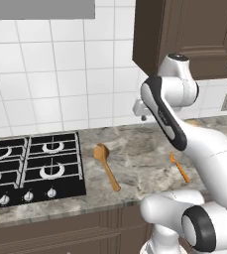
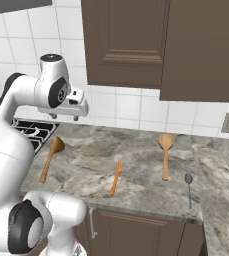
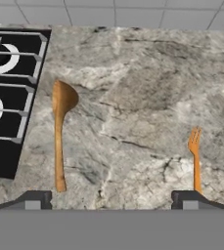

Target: Organize the utensils by type. Pick up the wooden spoons from the counter and place them in the open cabinet. Then pick up the metallic utensils from the counter and place them in the open drawer.

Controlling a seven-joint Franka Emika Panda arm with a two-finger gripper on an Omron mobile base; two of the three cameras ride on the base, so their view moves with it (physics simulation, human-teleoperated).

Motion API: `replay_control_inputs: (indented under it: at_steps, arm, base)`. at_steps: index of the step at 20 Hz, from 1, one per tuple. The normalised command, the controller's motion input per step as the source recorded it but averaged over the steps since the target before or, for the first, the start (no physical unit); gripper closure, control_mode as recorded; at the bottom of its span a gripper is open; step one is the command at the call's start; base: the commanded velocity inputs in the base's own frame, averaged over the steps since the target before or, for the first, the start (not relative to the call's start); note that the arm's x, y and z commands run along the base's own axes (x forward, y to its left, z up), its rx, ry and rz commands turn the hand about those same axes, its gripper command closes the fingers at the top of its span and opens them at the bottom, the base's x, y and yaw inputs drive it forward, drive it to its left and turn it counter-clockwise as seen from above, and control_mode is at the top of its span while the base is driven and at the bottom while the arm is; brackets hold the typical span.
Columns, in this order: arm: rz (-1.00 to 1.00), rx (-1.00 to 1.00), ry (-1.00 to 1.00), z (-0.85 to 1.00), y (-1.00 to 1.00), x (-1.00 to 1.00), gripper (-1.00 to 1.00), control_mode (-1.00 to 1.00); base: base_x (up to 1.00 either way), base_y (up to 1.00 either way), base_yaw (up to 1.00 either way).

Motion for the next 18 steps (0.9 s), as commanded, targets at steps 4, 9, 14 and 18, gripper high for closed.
replay_control_inputs:
  at_steps: [4, 9, 14, 18]
  arm:
    - [0.08, 0.0, -0.01, -0.23, 0.56, 0.0, -1.0, -1.0]
    - [0.01, 0.0, 0.02, -0.58, 0.57, 0.0, -1.0, -1.0]
    - [0.0, 0.0, 0.04, -0.63, 0.42, 0.0, -1.0, -1.0]
    - [0.03, 0.01, 0.07, -0.74, 0.31, 0.0, -1.0, -1.0]
  base:
    - [0.0, 0.0, 0.0]
    - [0.0, 0.0, 0.0]
    - [0.0, 0.0, 0.0]
    - [0.0, 0.0, 0.0]
